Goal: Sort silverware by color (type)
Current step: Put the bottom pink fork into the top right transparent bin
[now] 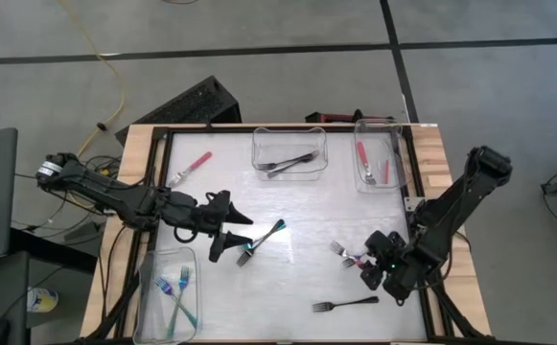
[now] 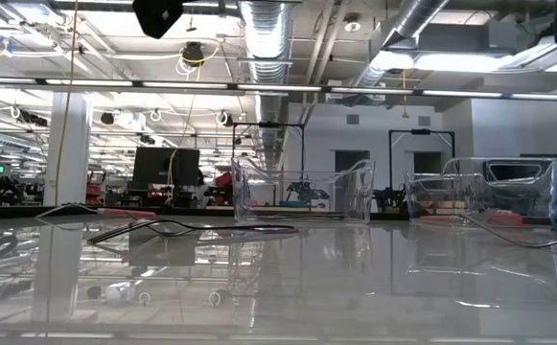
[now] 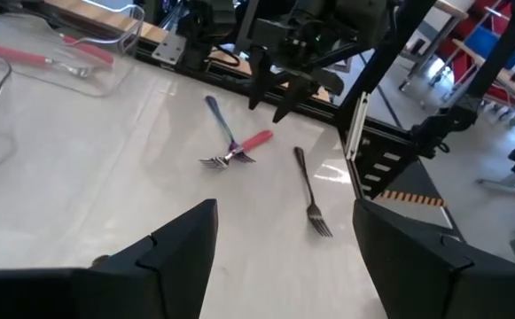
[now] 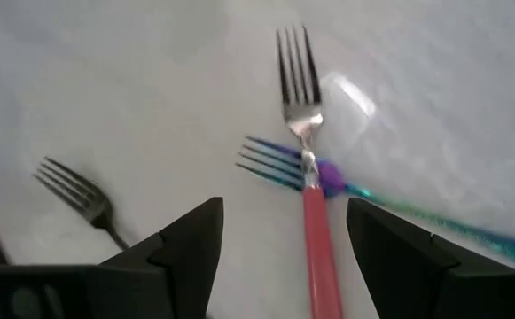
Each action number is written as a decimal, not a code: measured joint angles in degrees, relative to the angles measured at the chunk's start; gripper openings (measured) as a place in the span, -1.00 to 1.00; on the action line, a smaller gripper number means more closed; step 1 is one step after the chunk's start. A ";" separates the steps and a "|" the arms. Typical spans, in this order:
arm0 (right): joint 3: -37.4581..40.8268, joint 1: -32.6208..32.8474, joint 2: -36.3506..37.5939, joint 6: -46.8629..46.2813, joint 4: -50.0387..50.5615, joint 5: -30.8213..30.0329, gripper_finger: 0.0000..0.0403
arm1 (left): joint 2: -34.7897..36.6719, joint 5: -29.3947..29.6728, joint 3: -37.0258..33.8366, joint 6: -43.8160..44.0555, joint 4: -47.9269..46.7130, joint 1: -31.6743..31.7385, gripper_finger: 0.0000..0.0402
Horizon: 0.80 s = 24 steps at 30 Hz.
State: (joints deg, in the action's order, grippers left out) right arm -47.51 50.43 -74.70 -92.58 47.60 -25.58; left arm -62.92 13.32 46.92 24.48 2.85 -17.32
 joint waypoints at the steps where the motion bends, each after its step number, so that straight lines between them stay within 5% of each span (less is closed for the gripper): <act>1: 0.00 -0.34 -0.57 -0.02 -0.32 0.42 0.31 | 0.00 0.07 0.00 -0.46 0.00 0.00 0.23; 24: -0.37 -5.52 -19.59 5.43 -7.44 10.82 0.31 | 0.00 1.01 0.00 -1.27 -0.35 1.73 0.23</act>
State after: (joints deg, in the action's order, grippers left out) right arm -47.88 44.91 -94.29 -87.15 40.15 -14.76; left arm -62.92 14.33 46.92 23.21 2.50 -15.59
